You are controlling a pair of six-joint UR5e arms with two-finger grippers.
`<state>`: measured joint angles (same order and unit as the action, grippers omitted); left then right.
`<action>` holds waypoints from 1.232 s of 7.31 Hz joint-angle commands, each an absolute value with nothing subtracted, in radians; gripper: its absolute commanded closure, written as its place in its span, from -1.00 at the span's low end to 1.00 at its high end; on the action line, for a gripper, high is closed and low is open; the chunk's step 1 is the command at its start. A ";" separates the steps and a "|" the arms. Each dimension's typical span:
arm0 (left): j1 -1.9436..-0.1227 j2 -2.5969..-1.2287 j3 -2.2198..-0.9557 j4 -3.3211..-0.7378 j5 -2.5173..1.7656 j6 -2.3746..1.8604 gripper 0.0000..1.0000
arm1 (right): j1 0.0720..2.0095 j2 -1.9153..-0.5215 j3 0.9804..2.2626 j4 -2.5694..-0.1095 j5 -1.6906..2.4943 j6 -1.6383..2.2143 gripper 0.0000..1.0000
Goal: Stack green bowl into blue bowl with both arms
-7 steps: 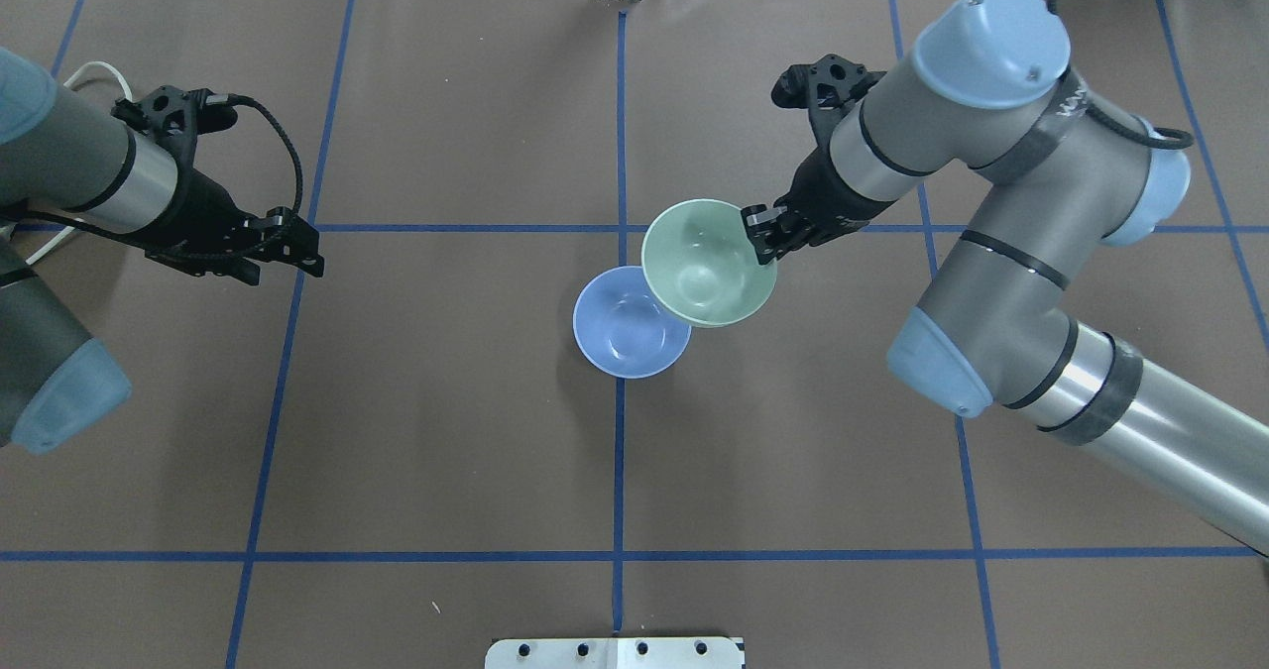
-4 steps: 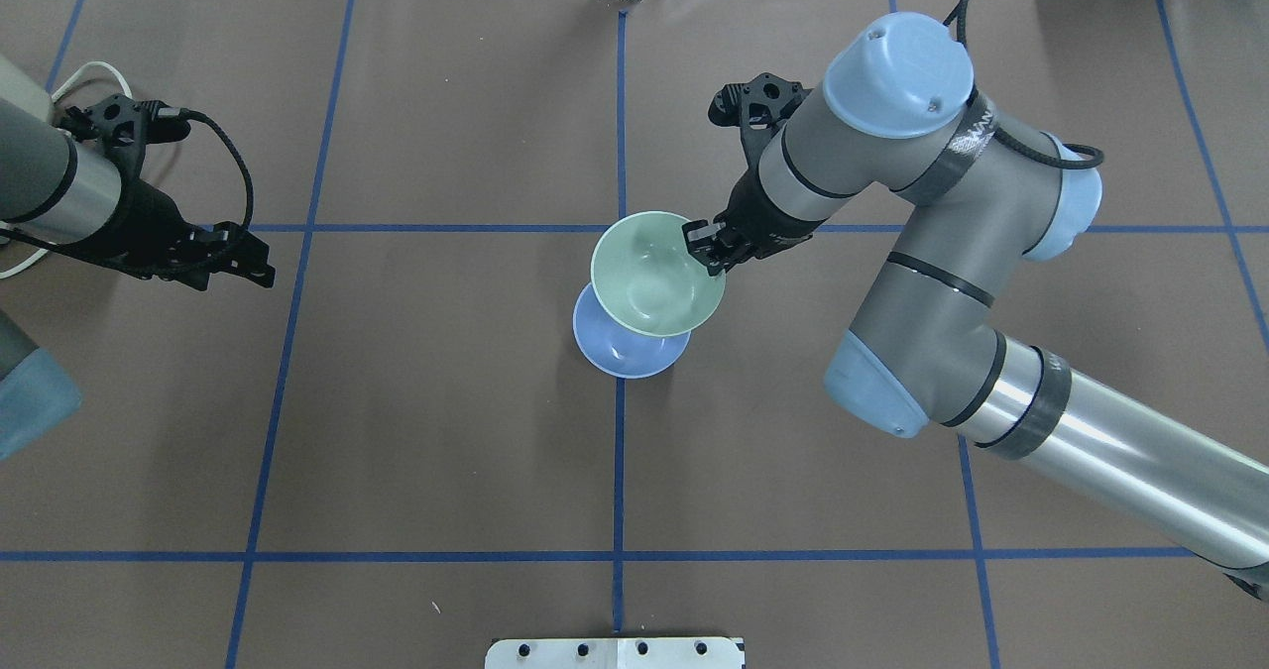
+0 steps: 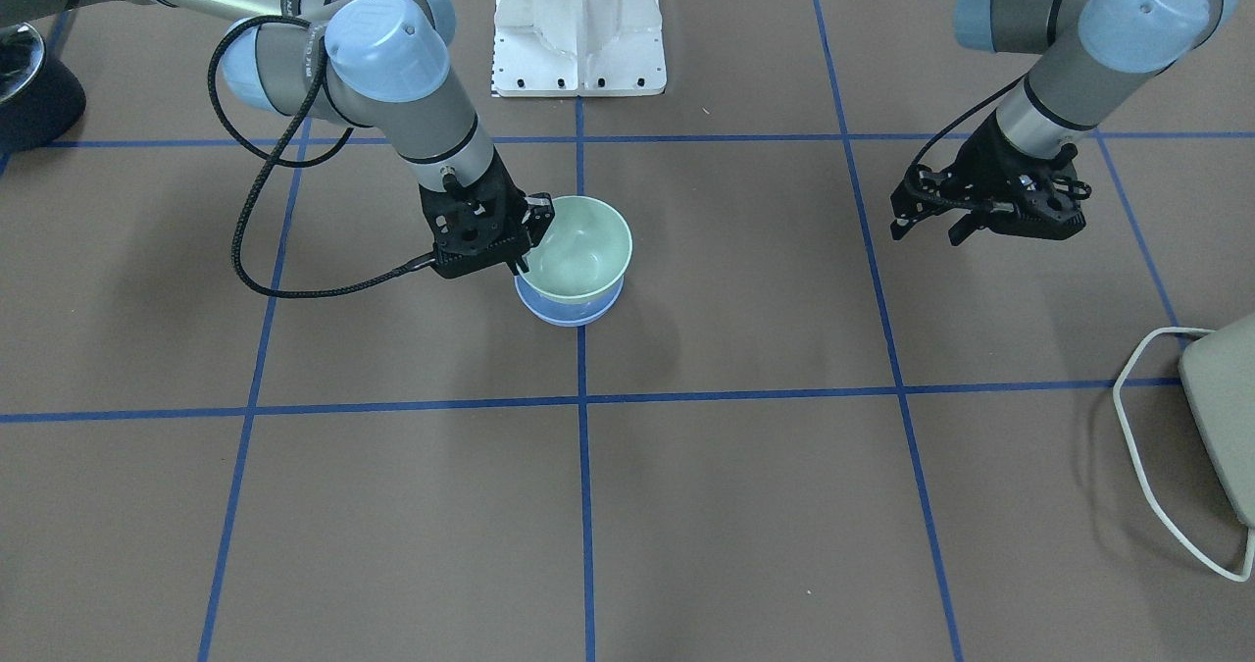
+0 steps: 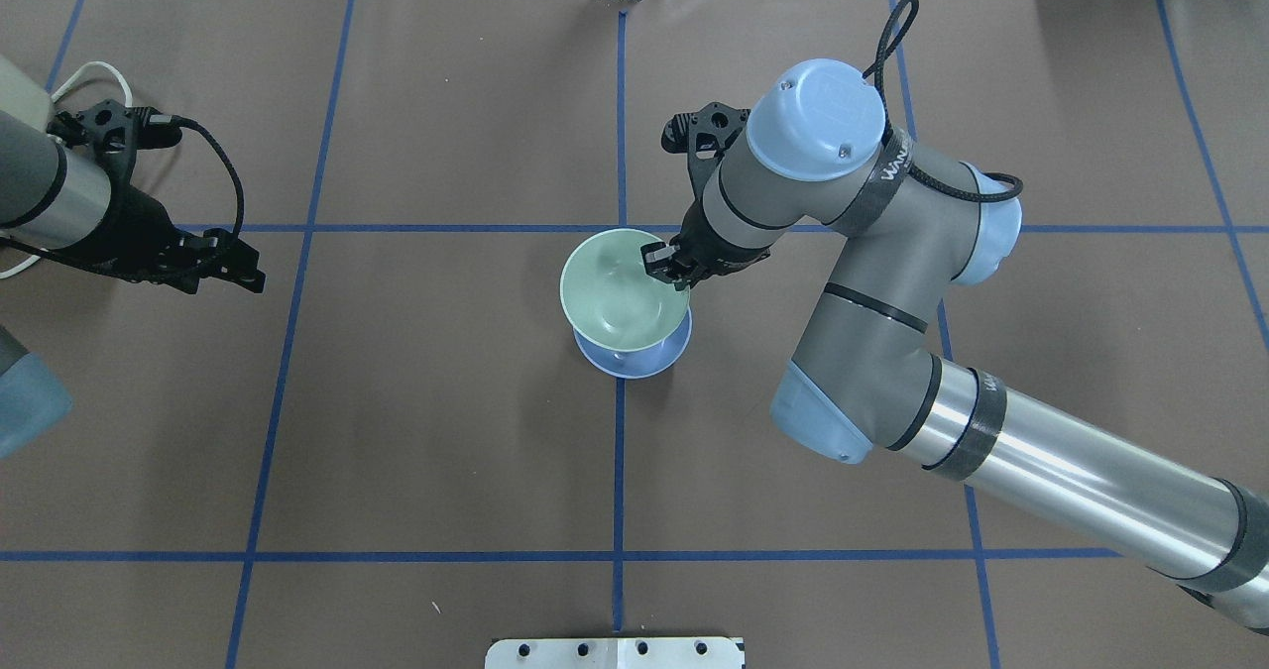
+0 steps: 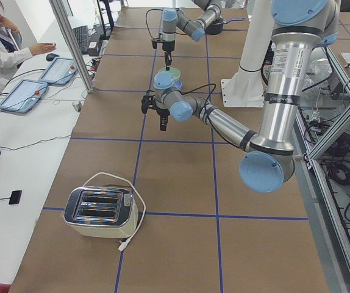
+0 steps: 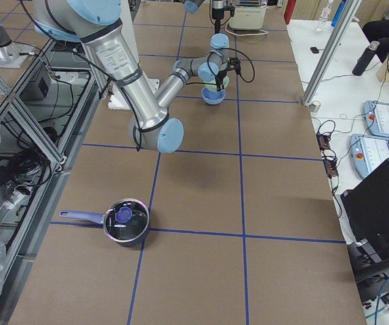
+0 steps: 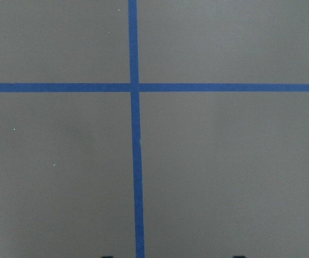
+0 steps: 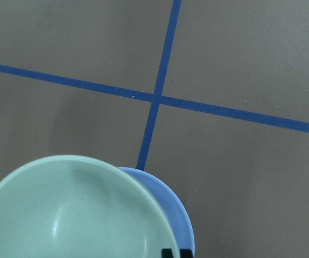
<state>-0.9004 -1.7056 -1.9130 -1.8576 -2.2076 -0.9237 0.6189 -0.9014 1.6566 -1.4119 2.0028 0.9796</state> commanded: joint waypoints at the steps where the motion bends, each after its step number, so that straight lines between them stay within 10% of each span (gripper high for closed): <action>1: -0.900 -1.706 -1.911 -1.858 -2.206 -0.923 -0.59 | 0.598 -0.900 1.644 -1.411 1.968 0.982 0.94; 9: -0.900 -1.704 -1.911 -1.859 -2.203 -0.925 -0.59 | 0.583 -0.907 1.634 -1.411 1.928 0.982 0.95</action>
<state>-0.9004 -1.7049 -1.9112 -1.8592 -2.2029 -0.9244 0.5846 -0.9071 1.6342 -1.4113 1.9303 0.9818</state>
